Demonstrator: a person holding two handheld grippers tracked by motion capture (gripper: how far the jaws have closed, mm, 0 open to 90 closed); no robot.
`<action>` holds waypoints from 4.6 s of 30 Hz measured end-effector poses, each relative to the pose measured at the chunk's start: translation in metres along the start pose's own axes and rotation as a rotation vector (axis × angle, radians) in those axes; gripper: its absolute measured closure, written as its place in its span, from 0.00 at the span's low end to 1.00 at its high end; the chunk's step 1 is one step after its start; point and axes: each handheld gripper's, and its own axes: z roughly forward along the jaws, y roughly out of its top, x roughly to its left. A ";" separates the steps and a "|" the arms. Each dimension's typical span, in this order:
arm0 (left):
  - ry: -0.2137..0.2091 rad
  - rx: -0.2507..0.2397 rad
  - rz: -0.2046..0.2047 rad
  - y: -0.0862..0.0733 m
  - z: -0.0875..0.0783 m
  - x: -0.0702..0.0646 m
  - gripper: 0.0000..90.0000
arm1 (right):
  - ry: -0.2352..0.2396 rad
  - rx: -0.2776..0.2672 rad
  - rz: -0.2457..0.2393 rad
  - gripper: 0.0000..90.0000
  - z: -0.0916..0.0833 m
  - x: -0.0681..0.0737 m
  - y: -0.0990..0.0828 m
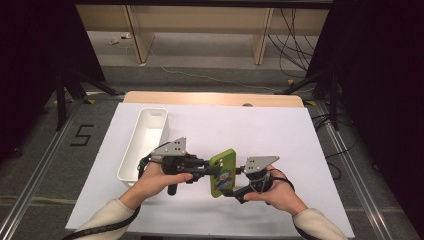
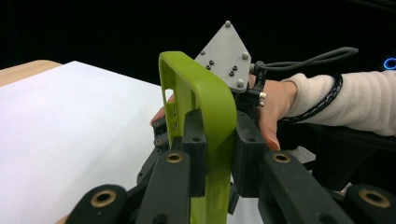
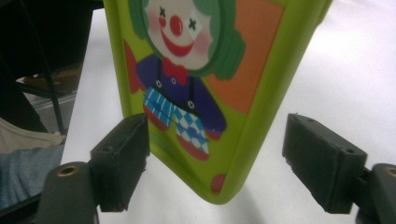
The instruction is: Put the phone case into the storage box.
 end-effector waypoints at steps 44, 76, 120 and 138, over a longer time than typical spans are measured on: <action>0.187 -0.071 0.084 0.002 0.000 0.004 0.61 | 0.049 -0.052 0.127 0.87 -0.011 0.002 0.010; 0.595 -0.106 0.105 0.023 0.035 -0.022 0.00 | -0.292 -0.114 0.258 0.87 0.005 0.024 0.029; 0.690 -0.129 0.092 0.022 0.032 -0.010 0.18 | -0.362 -0.106 0.205 0.22 0.006 0.023 0.029; 0.766 -0.182 0.100 0.040 -0.014 0.001 0.18 | -0.381 -0.167 0.179 0.17 -0.042 0.018 0.007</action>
